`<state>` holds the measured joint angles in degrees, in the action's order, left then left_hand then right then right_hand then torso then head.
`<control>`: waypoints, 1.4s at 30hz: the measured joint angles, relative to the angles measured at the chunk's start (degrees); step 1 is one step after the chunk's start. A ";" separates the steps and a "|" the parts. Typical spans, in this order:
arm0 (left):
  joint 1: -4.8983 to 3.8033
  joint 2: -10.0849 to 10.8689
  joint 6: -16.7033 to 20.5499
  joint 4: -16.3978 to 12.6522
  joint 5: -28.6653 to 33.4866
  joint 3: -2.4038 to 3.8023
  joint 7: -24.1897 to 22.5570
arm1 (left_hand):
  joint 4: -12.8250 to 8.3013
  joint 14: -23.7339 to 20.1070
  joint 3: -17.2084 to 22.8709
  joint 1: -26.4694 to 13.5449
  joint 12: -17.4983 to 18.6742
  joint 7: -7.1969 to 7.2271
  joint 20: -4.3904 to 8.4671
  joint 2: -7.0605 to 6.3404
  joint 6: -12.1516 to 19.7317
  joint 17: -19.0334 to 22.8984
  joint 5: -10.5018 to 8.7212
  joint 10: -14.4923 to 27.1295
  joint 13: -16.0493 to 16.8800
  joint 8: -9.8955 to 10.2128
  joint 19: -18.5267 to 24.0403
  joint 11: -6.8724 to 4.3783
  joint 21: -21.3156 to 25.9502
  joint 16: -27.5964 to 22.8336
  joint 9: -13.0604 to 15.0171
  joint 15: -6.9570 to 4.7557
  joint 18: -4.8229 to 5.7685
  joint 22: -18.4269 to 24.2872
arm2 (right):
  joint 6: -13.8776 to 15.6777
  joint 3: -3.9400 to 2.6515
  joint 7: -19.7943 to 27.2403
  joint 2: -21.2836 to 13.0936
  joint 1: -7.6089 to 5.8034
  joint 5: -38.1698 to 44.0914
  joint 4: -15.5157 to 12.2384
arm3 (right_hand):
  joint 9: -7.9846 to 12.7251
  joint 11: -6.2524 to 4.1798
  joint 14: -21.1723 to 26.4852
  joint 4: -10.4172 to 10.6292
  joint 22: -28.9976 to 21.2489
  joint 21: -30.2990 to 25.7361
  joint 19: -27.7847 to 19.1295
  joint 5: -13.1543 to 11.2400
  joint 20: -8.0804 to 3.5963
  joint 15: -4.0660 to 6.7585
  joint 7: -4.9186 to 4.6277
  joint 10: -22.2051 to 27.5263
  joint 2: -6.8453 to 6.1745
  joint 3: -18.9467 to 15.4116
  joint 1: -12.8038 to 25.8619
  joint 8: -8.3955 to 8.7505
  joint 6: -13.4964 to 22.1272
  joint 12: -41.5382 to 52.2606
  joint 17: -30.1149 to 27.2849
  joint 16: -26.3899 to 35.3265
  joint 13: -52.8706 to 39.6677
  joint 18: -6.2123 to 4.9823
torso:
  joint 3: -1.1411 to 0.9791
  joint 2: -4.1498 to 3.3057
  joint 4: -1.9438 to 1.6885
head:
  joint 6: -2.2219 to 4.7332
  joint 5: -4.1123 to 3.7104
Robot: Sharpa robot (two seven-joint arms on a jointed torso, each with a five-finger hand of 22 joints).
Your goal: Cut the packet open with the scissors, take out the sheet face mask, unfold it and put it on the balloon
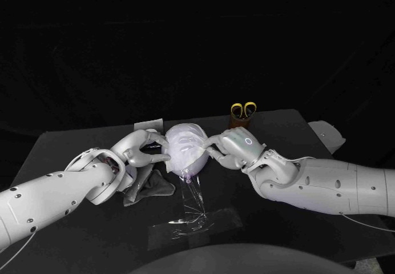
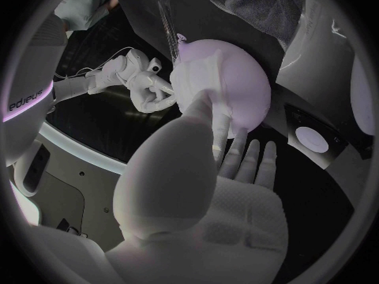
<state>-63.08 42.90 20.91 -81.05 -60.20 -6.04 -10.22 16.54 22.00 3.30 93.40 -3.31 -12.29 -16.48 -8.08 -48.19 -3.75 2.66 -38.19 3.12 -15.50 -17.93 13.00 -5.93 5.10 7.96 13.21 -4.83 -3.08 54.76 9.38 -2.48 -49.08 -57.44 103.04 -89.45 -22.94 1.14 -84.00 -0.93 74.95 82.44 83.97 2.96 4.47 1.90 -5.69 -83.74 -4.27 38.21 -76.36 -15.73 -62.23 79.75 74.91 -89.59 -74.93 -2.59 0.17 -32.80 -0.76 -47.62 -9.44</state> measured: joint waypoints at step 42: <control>-0.01 -0.36 -0.38 0.41 0.76 0.02 0.30 | -0.02 0.01 -0.61 0.00 0.21 0.01 0.00 0.00 -0.01 0.00 0.00 0.41 -0.06 0.23 0.00 -0.01 0.00 -0.23 -0.02 0.00 0.04 -0.01 | -1.86 0.21 -5.64 -4.15 -6.06 0.18 -4.00 | -2.25 1.33 -0.03 2.58 0.00 -0.95 0.02 0.04 0.08 -0.48 -1.42 0.33 -8.05 -1.98 5.39 -0.43 6.49 -2.60 0.04 0.52 0.03 0.91 | -0.04 -0.02 -0.01 | 0.59 -0.42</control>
<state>-63.09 42.54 20.52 -80.64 -59.43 -6.02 -9.92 16.52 22.01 2.69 93.40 -3.11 -12.28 -16.48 -8.08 -48.21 -3.75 2.66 -37.78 3.06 -15.27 -17.93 13.00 -5.93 4.87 7.94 13.21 -4.79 -3.08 52.90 9.59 -8.11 -53.23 -63.50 103.22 -93.45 -25.19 2.47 -84.02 1.64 74.95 81.49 84.00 3.00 4.56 1.42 -7.11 -83.41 -12.32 36.23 -70.97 -16.17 -55.73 77.15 74.95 -89.08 -74.90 -1.69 0.13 -32.82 -0.76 -47.03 -9.86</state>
